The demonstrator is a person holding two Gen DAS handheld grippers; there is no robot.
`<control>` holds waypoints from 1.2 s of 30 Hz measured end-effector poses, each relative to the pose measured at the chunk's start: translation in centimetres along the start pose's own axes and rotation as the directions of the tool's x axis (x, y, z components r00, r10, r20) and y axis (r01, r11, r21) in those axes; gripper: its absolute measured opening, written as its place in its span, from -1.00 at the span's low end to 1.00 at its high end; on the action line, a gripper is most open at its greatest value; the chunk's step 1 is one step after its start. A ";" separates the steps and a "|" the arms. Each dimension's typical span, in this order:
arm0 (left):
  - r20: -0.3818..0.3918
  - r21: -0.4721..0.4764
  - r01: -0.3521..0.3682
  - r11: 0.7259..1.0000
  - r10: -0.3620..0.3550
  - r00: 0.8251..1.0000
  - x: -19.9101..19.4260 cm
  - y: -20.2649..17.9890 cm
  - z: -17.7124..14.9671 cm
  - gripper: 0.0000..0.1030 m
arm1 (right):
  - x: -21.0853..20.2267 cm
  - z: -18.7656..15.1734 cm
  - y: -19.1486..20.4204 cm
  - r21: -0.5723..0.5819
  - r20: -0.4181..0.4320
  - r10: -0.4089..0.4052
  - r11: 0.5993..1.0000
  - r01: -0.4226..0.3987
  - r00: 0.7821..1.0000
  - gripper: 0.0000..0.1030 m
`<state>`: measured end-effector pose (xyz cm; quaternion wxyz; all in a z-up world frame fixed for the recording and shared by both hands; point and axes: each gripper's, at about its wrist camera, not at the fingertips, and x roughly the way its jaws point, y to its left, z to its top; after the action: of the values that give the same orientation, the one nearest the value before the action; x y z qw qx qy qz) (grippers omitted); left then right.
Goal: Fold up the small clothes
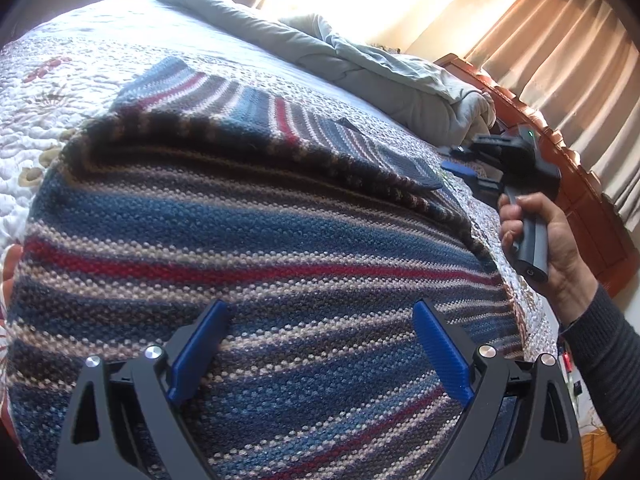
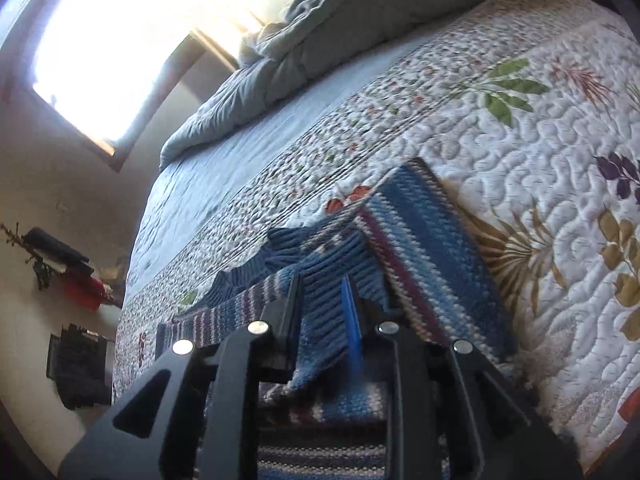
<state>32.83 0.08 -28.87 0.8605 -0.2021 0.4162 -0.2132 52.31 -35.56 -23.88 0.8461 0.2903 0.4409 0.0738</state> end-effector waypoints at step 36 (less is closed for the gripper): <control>-0.008 0.116 -0.118 0.986 0.119 0.993 1.4 -2.0 -0.8 0.92 | -7.8 -4.1 -6.6 0.145 -0.039 0.053 0.988 -0.047 0.998 -0.44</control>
<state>32.58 -2.44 -29.13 0.8788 -0.1253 0.4208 -0.1868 43.49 -42.22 -23.91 0.8112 0.3597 0.4558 0.0692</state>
